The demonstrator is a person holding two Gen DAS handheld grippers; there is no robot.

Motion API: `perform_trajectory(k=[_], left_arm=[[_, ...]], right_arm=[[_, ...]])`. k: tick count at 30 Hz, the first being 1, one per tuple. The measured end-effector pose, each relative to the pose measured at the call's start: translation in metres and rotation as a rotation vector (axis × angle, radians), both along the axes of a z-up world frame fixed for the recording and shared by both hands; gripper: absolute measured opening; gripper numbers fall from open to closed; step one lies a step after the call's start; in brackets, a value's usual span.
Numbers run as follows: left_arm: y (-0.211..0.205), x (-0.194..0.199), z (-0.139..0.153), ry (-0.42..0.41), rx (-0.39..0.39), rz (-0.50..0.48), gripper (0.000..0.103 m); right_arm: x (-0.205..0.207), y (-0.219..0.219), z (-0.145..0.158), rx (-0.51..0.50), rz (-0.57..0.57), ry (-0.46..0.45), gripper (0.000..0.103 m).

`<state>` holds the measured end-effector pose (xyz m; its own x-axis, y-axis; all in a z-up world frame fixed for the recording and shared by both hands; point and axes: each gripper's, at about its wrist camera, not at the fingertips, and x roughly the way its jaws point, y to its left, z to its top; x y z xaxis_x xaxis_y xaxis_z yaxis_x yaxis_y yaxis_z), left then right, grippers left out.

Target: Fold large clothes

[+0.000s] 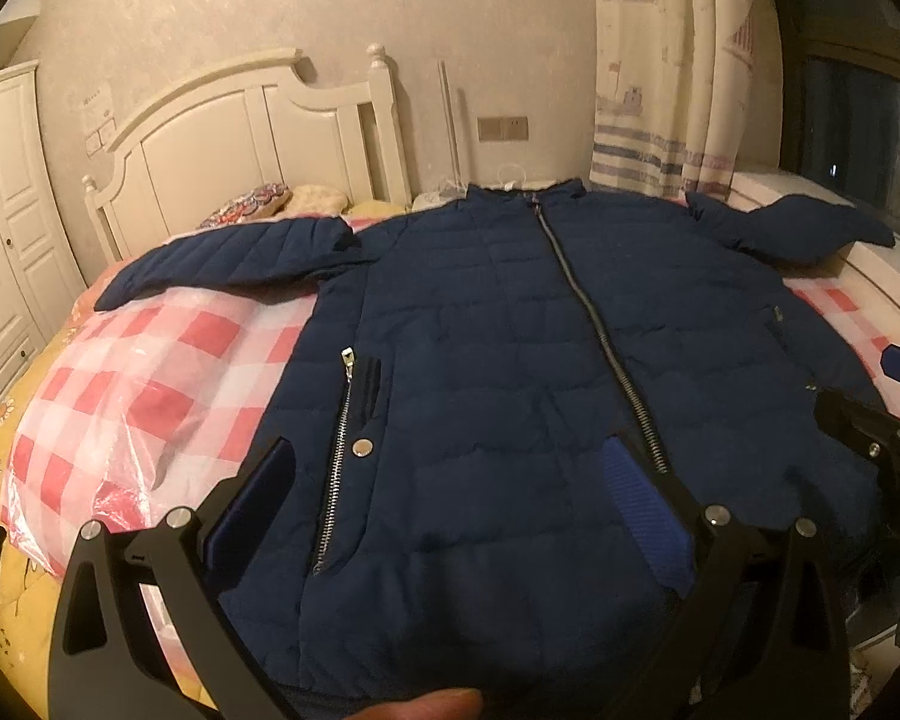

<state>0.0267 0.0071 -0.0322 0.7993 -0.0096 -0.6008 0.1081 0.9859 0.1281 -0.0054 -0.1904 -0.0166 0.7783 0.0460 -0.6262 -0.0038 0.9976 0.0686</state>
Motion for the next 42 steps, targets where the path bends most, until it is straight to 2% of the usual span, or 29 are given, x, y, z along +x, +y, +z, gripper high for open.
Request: perform_trajectory(k=[4, 9, 13, 16, 18, 20, 24, 25, 30, 31, 33, 35, 37, 38, 42], left_arm=[[0.001, 0.042, -0.009, 0.078, 0.021, 0.009, 0.101], [-0.002, 0.128, -0.019, 0.183, 0.037, 0.021, 0.101], [-0.014, 0.201, -0.025, 0.234, 0.081, 0.044, 0.101], [-0.017, 0.254, -0.029, 0.212, 0.109, 0.103, 0.101], [-0.016, 0.282, -0.033, 0.213, 0.094, 0.124, 0.101], [-0.011, 0.308, -0.043, 0.253, 0.073, 0.144, 0.101], [-0.004, 0.323, -0.067, 0.286, 0.055, 0.162, 0.101], [0.001, 0.321, -0.068, 0.270, 0.020, 0.167, 0.101], [0.003, 0.322, -0.071, 0.270, -0.006, 0.165, 0.101], [0.003, 0.322, -0.071, 0.272, -0.010, 0.165, 0.101], [0.006, 0.322, -0.071, 0.282, -0.026, 0.166, 0.101], [0.008, 0.320, -0.072, 0.295, -0.047, 0.164, 0.101], [0.008, 0.320, -0.072, 0.307, -0.062, 0.159, 0.101], [0.008, 0.321, -0.072, 0.311, -0.066, 0.157, 0.101], [0.007, 0.323, -0.072, 0.316, -0.068, 0.153, 0.101]], right_arm=[[0.020, -0.016, -0.007, 0.021, -0.010, 0.037, 0.099], [0.058, -0.068, -0.017, 0.084, -0.126, 0.094, 0.099], [0.098, -0.134, -0.021, 0.127, -0.275, 0.106, 0.099], [0.133, -0.187, -0.025, 0.153, -0.393, 0.105, 0.099], [0.160, -0.228, -0.029, 0.183, -0.477, 0.110, 0.099], [0.182, -0.261, -0.037, 0.234, -0.535, 0.121, 0.099], [0.220, -0.317, -0.051, 0.301, -0.641, 0.148, 0.099], [0.226, -0.326, -0.053, 0.309, -0.655, 0.149, 0.099], [0.246, -0.348, -0.053, 0.292, -0.664, 0.142, 0.096], [0.249, -0.350, -0.052, 0.298, -0.651, 0.136, 0.094], [0.252, -0.351, -0.048, 0.287, -0.638, 0.114, 0.079], [0.250, -0.351, -0.043, 0.317, -0.632, 0.075, 0.052], [0.247, -0.337, -0.031, 0.331, -0.601, 0.004, 0.033], [0.249, -0.325, -0.021, 0.314, -0.566, -0.028, 0.028], [0.268, -0.255, 0.025, 0.178, -0.402, -0.152, 0.027]])
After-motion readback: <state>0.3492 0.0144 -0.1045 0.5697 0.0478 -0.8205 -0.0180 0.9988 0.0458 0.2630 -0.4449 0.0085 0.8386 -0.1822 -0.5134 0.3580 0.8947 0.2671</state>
